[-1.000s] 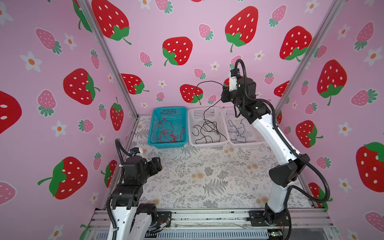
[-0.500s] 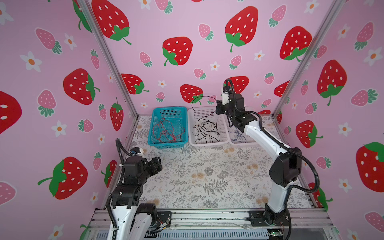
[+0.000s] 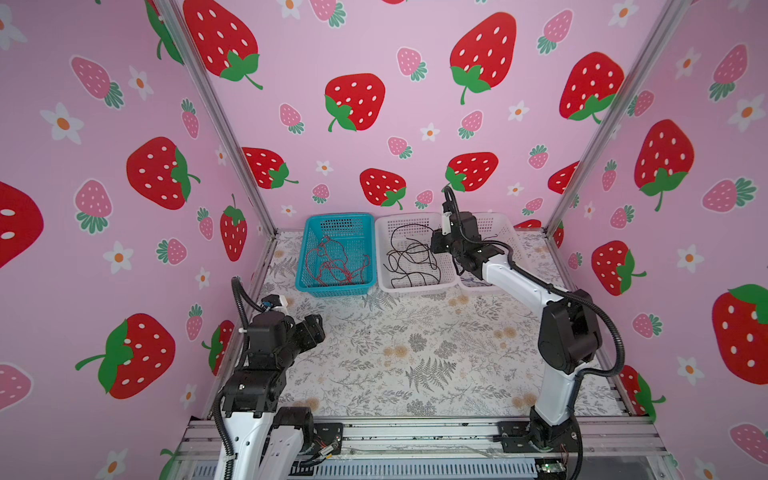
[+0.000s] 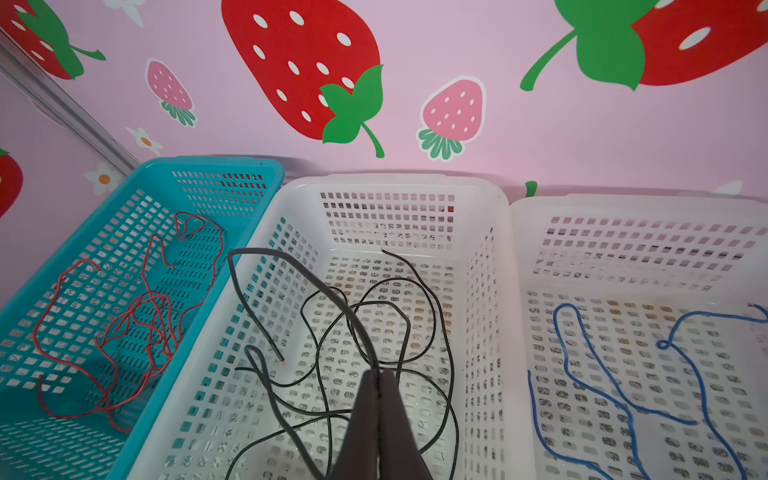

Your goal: Untangle the cables

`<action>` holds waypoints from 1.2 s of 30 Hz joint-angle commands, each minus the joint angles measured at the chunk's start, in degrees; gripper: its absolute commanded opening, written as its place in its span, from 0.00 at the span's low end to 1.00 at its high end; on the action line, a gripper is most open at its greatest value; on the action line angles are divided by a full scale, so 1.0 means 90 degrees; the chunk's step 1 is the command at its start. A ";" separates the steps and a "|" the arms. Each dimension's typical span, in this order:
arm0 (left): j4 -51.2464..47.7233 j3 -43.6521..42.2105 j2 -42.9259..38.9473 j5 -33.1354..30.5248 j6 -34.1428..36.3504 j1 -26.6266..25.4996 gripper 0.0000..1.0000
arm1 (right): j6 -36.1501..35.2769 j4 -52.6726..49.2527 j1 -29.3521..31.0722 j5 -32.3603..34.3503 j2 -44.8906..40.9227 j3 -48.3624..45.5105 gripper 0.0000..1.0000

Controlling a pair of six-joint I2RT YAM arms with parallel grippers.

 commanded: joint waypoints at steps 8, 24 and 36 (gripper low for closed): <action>0.0047 -0.0040 0.0072 0.0127 0.0099 -0.0020 0.82 | 0.0013 -0.0887 -0.0026 0.0168 -0.0619 0.0120 0.32; 0.0043 -0.0057 0.0108 -0.0048 0.0063 -0.0180 0.99 | 0.0115 -0.0189 -0.0017 0.0173 -0.4747 -0.2876 0.87; 0.0774 -0.0515 -0.0140 -0.0190 -0.0057 -0.0357 0.99 | 0.0493 -0.0120 -0.0016 0.1939 -0.7862 -0.5858 0.99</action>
